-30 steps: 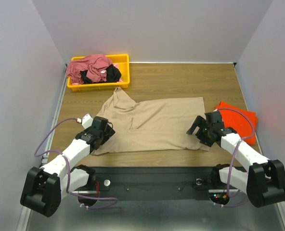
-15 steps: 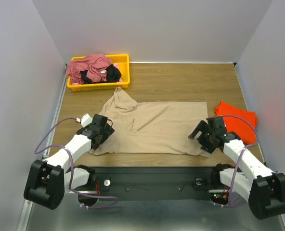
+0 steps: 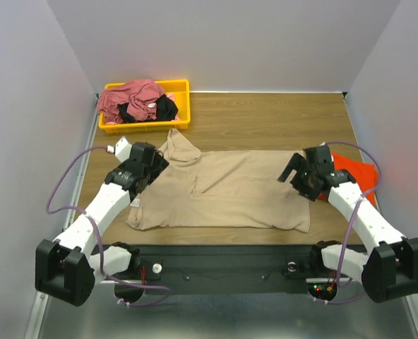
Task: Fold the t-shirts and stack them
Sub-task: Fold the flattened tshirt in 1/3 of the way, then grap the side of the flattened tshirt furthest away from the robot with both arms
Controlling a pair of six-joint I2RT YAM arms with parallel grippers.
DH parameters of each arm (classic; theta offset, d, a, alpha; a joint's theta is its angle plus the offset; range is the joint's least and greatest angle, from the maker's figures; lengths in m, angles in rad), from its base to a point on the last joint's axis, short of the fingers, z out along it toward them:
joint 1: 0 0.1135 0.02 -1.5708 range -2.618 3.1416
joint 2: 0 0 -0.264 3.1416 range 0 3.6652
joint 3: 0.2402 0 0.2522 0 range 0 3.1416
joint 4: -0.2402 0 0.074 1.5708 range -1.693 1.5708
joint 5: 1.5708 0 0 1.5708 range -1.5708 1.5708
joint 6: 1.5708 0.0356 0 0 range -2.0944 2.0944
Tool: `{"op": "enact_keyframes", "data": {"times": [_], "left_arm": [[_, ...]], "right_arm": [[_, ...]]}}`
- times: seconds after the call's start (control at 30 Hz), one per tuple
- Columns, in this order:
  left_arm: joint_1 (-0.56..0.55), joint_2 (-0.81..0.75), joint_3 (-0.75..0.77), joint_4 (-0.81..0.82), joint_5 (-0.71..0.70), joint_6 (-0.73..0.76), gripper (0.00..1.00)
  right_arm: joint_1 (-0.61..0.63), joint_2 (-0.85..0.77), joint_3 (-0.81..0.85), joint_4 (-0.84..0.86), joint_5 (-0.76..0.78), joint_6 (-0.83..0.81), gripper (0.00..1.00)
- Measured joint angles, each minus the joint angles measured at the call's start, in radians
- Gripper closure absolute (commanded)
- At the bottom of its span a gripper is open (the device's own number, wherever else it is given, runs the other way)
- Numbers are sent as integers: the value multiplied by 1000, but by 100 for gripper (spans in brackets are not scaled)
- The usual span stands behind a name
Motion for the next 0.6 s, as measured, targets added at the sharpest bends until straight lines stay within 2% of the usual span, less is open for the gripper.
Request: {"op": "enact_keyframes", "data": {"times": [0.13,0.4,0.6], "left_arm": [[6,154,160,97,-5,84,1],[32,658,481,306,52,334,5],[37,837,599,366,46,488,10]], "right_arm": [[0,80,85,25,31,-28,0],[0,213,143,45,85,-79,0],[0,221,143,48,115,-104,0]]}}
